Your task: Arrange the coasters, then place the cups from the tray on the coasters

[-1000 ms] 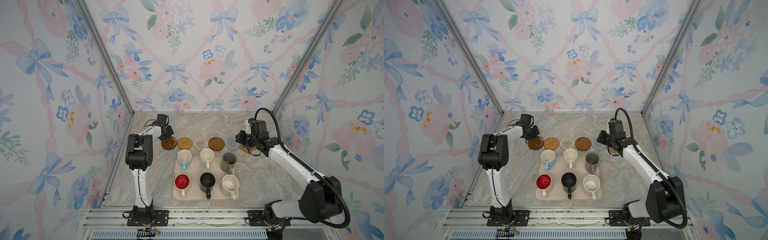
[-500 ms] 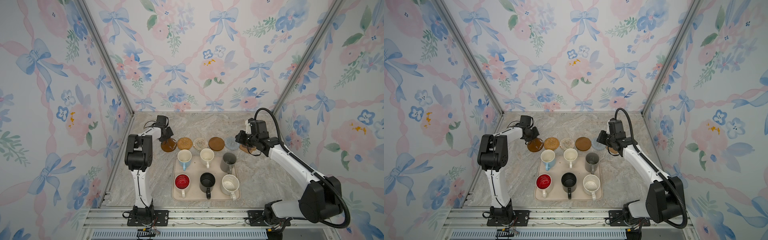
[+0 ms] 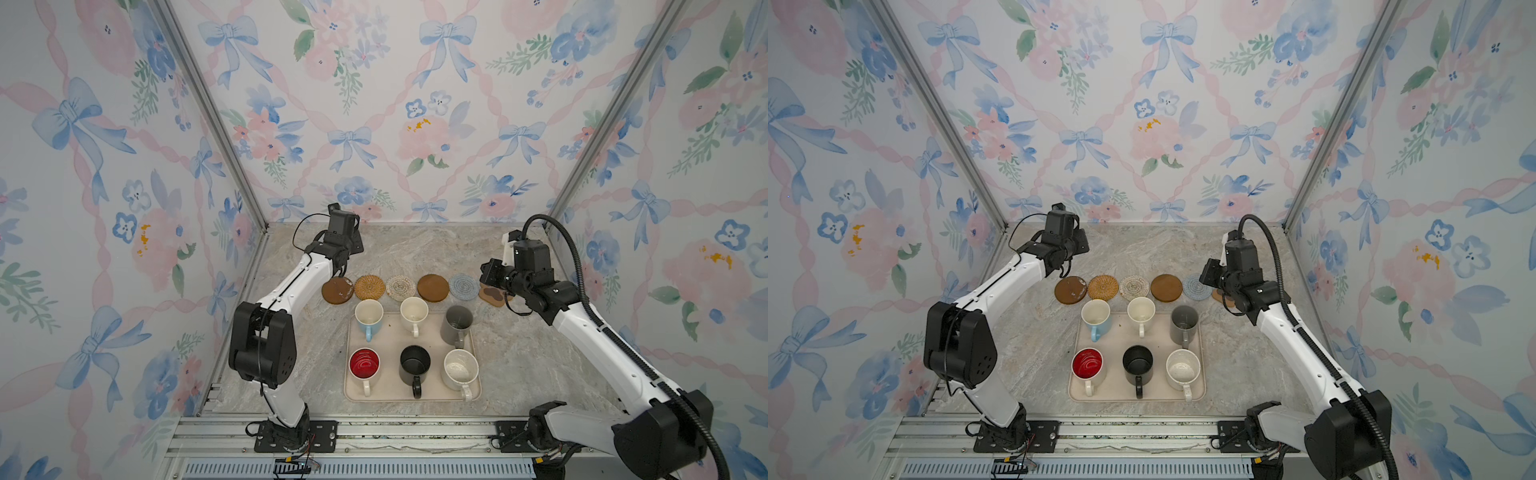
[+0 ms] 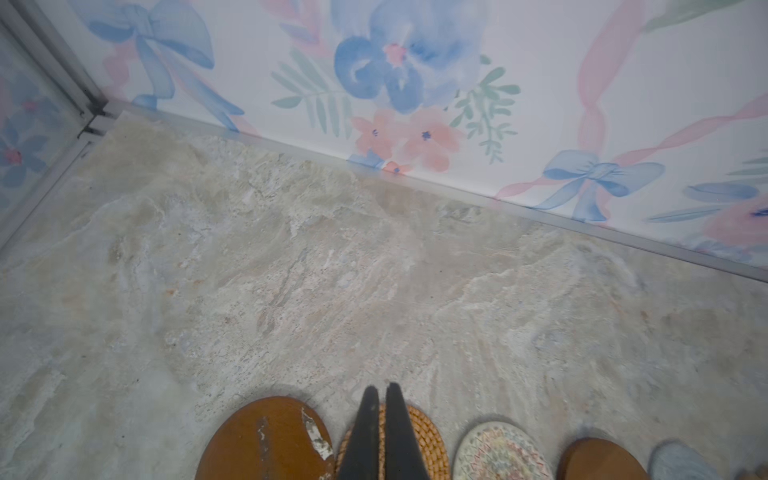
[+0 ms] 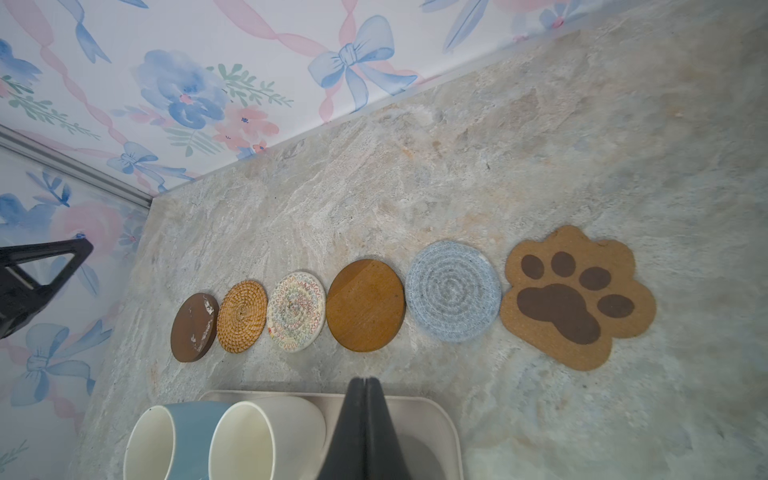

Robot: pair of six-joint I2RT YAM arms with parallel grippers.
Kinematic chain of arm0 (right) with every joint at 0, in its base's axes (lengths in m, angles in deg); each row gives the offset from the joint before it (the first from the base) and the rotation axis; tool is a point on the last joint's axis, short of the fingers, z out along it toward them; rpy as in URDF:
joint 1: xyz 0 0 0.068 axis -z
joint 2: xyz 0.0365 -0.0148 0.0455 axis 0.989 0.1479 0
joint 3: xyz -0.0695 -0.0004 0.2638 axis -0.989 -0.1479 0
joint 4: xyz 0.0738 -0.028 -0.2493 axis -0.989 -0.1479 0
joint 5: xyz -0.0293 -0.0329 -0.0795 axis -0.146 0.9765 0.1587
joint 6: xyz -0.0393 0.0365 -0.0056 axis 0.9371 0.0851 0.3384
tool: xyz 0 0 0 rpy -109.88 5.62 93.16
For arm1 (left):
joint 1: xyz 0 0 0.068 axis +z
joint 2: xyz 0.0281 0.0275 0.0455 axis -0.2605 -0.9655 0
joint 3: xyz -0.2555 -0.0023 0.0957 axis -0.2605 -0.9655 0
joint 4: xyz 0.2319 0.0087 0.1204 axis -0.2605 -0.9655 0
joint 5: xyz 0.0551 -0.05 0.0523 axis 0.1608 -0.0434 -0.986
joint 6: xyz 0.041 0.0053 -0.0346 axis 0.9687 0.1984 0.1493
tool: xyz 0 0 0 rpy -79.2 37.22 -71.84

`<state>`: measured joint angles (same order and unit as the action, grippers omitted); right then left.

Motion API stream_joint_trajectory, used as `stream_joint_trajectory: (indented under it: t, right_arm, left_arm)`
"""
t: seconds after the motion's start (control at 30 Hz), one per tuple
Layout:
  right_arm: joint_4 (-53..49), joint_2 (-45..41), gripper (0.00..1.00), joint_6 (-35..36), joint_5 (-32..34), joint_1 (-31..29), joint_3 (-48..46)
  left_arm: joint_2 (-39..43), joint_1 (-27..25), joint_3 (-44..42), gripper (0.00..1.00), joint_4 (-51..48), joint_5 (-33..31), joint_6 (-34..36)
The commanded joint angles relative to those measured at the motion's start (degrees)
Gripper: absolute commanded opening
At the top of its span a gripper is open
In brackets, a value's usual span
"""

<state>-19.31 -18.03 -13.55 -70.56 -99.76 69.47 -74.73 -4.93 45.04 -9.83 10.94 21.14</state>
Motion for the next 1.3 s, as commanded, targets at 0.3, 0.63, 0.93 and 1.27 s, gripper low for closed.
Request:
stream_joint_trajectory:
  t: [0.3,0.63,0.93,1.27]
  right_arm:
    - [-11.77,-8.24,0.36,4.16,7.98,-11.27,-1.31]
    - [-16.51,-3.98,0.54,1.09,14.00,-18.97,-4.86]
    - [-16.37,-1.83,0.59,-1.59,12.51,-20.91,-5.95]
    - [-21.39,-2.99,0.56,-4.17,12.71,-22.75,-7.58]
  left_arm:
    - [24.01,-15.73,-33.90,0.40,34.94,-6.06,-4.79]
    - [28.19,-26.57,-42.28,0.59,37.80,-16.41,4.84]
    - [32.70,-27.75,-46.83,0.75,44.12,-16.26,9.93]
    - [32.97,-27.69,-50.15,0.79,49.82,-17.89,12.35]
